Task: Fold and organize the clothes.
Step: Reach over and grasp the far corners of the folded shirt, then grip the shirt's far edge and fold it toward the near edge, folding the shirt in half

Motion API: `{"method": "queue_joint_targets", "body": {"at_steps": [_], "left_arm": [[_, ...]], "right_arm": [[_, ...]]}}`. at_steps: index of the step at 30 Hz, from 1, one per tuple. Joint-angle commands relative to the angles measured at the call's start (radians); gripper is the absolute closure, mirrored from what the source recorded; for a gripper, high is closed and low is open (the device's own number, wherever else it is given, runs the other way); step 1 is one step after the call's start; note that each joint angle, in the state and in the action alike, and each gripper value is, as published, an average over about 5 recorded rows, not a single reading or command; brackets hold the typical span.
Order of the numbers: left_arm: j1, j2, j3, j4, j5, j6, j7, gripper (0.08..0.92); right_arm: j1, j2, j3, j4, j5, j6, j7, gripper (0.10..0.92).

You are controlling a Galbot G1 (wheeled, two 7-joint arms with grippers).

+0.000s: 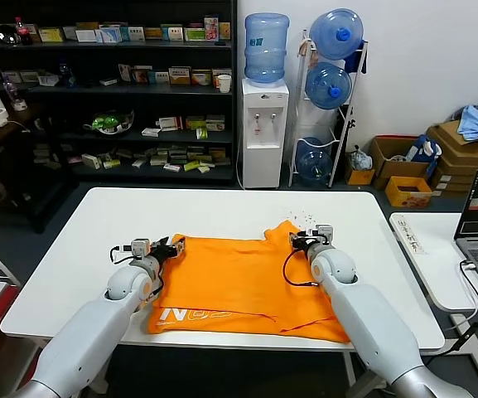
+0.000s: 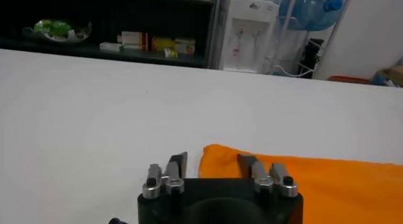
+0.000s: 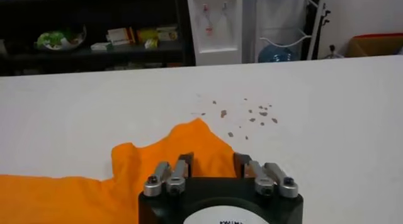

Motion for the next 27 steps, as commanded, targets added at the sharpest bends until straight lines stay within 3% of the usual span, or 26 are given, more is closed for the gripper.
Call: {"method": "queue_joint_targets", "body": {"at_steps": [1,10,17,27], "left_arm": [[-0.004,-0.005,0.005,0.008,0.004,0.005,-0.001,0.452],[0.006,-0.007,-0.002,-0.006,0.000,-0.008,0.002,0.712],[0.040,0.002,-0.044,-0.055,0.009,-0.073,0.030,0.894],[0.195,0.075,-0.143,-0.318,0.031,-0.101,0.027,0.905]], "right_arm": [[-0.002,-0.001,-0.002,0.016,0.011,-0.003,0.005,0.628],[-0.016,-0.012,0.002,0.036,0.020,0.021,0.009,0.875],[-0.048,-0.039,0.018,0.101,0.043,0.070,0.005,0.901],[-0.199,-0.147,0.066,0.389,0.128,0.066,0.055,0.901]]}}
